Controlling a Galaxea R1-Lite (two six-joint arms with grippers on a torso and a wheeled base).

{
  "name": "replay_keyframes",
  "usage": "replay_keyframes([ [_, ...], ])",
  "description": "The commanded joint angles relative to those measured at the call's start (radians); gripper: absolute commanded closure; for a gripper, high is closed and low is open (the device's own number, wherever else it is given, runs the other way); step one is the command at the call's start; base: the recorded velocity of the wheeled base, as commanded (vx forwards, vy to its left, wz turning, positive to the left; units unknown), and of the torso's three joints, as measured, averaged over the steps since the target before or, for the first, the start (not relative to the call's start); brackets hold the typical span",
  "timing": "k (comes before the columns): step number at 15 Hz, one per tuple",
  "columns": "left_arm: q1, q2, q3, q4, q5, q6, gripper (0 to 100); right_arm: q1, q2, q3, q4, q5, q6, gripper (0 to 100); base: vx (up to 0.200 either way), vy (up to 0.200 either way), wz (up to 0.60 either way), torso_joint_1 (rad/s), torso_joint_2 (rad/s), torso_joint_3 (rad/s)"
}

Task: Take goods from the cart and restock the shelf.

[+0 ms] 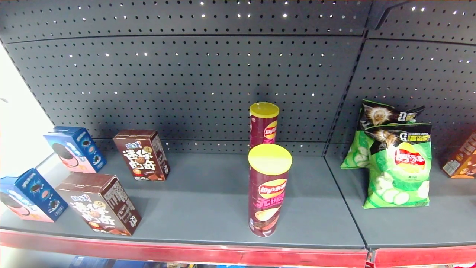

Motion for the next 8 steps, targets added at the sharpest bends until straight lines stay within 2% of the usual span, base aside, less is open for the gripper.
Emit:
replay_keyframes([
  [1, 0.001, 0.002, 0.0, -0.002, 0.0, 0.0, 0, 0.001, 0.001, 0.0, 0.0, 0.0, 0.0, 0, 0.0, 0.0, 0.0, 0.0, 0.0, 0.0],
  [2, 0.001, 0.002, 0.0, -0.002, 0.0, 0.0, 0, 0.001, 0.001, 0.0, 0.0, 0.0, 0.0, 0, 0.0, 0.0, 0.0, 0.0, 0.0, 0.0],
  [3, 0.001, 0.002, 0.0, -0.002, 0.0, 0.0, 0, 0.001, 0.001, 0.0, 0.0, 0.0, 0.0, 0, 0.0, 0.0, -0.6, 0.002, 0.0, 0.002],
  [8, 0.001, 0.002, 0.0, -0.002, 0.0, 0.0, 0, 0.001, 0.001, 0.0, 0.0, 0.0, 0.0, 0, 0.0, 0.0, 0.0, 0.0, 0.0, 0.0],
])
